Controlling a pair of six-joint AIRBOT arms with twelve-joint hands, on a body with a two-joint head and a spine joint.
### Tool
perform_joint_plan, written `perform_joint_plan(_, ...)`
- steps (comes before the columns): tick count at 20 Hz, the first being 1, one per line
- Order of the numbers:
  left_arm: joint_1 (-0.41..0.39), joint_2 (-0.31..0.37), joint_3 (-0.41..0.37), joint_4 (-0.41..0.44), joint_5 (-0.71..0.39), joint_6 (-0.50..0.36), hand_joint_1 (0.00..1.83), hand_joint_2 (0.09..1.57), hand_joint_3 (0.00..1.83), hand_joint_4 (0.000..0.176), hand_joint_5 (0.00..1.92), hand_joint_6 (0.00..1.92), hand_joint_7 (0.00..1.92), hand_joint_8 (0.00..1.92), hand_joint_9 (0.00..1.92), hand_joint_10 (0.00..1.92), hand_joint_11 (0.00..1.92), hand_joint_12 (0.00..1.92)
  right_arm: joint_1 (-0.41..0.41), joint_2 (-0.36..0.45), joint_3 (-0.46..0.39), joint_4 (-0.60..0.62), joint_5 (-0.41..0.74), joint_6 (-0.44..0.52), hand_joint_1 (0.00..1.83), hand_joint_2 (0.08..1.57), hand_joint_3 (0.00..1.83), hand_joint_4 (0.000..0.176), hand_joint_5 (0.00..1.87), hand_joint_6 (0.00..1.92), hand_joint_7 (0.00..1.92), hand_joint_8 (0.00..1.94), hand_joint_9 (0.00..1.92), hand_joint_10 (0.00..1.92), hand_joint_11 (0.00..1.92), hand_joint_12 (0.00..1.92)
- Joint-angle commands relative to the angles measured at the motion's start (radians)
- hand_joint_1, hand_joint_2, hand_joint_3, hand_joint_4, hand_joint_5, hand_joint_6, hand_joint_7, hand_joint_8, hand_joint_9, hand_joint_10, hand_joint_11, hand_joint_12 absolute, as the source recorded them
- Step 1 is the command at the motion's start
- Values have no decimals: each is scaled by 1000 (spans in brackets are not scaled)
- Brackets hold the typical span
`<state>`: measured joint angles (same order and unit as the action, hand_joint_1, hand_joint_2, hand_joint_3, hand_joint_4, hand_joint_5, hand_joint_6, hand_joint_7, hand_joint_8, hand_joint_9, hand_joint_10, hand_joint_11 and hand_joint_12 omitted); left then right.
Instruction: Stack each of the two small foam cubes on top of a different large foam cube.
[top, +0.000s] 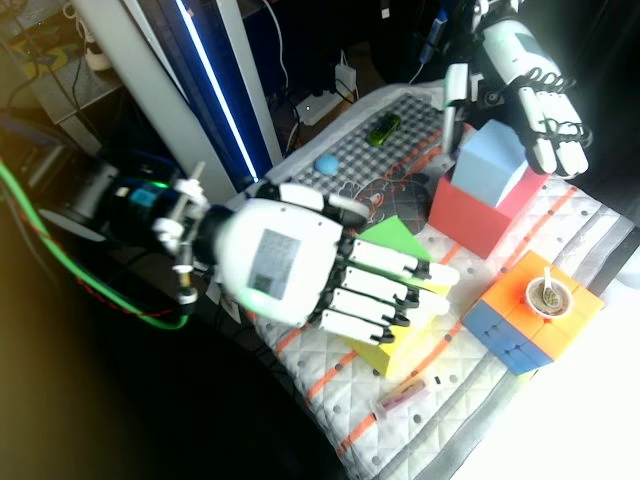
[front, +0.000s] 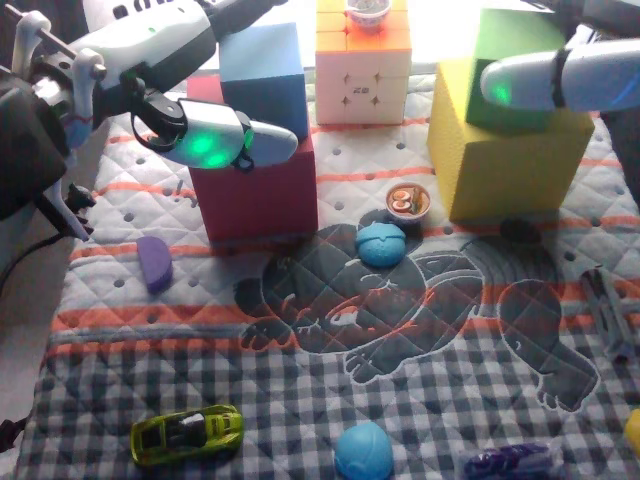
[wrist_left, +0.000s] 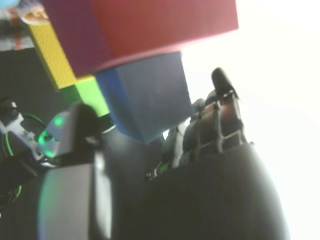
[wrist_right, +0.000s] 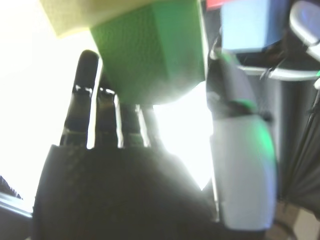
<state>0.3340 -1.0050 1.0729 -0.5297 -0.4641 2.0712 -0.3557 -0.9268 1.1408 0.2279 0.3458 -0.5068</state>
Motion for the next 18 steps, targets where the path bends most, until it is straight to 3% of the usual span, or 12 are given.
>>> perform_joint_plan(1,0,13,-4,20,-122,-2,742,1001,0,176,0,0,0,0,0,0,0,0,14,8,-5,3,111,5,450,1067,0,33,0,0,0,0,0,0,0,1431)
perform_joint_plan(3,5,32,-23,23,-152,-2,726,1011,0,176,0,0,0,0,0,0,0,0,14,9,-27,2,131,5,446,1075,0,63,0,0,0,0,0,0,0,1275)
perform_joint_plan(5,14,61,-49,26,-203,-3,763,1045,7,176,0,0,0,0,0,0,0,0,14,36,-62,3,179,5,447,997,0,75,0,0,0,0,0,0,0,165)
perform_joint_plan(7,31,108,-92,49,-283,-22,760,1042,3,176,0,0,0,0,0,0,0,0,14,92,-111,3,246,5,529,1042,21,85,0,0,0,0,0,0,0,6)
perform_joint_plan(8,40,133,-112,68,-322,-51,657,1030,0,176,0,0,0,0,0,0,0,0,14,121,-135,2,279,5,492,1114,0,96,0,0,0,0,0,0,0,242)
perform_joint_plan(10,61,177,-144,104,-396,-114,562,1022,0,165,0,0,0,0,0,0,0,0,14,184,-187,-4,338,5,503,1081,0,79,0,0,0,0,0,0,0,666)
perform_joint_plan(11,73,195,-157,118,-429,-141,643,1019,0,174,0,0,0,0,0,0,0,0,14,207,-205,-11,358,5,505,1043,0,119,0,0,0,0,0,0,0,1024)
perform_joint_plan(13,103,234,-189,139,-505,-171,624,1036,3,176,0,0,0,0,0,0,0,0,14,251,-242,-31,399,5,492,1078,5,122,0,0,0,0,0,0,0,1420)
perform_joint_plan(14,119,253,-208,147,-541,-173,622,1034,2,176,0,0,0,0,0,0,0,0,9,277,-267,-39,435,5,470,1060,0,87,0,0,0,0,0,0,0,1446)
perform_joint_plan(16,151,286,-246,163,-613,-175,617,1016,0,174,0,0,0,0,0,0,0,0,-10,315,-304,-49,495,5,454,1044,0,117,0,0,0,0,0,0,0,1529)
perform_joint_plan(17,168,299,-260,169,-649,-179,617,991,0,176,0,0,0,0,0,0,0,0,-28,329,-313,-75,528,5,469,1034,0,139,0,0,0,0,0,0,0,1471)
perform_joint_plan(18,176,304,-265,174,-664,-187,642,993,0,176,0,0,0,0,0,0,0,0,-38,334,-313,-91,542,5,440,1031,0,137,0,0,0,0,0,0,0,1273)
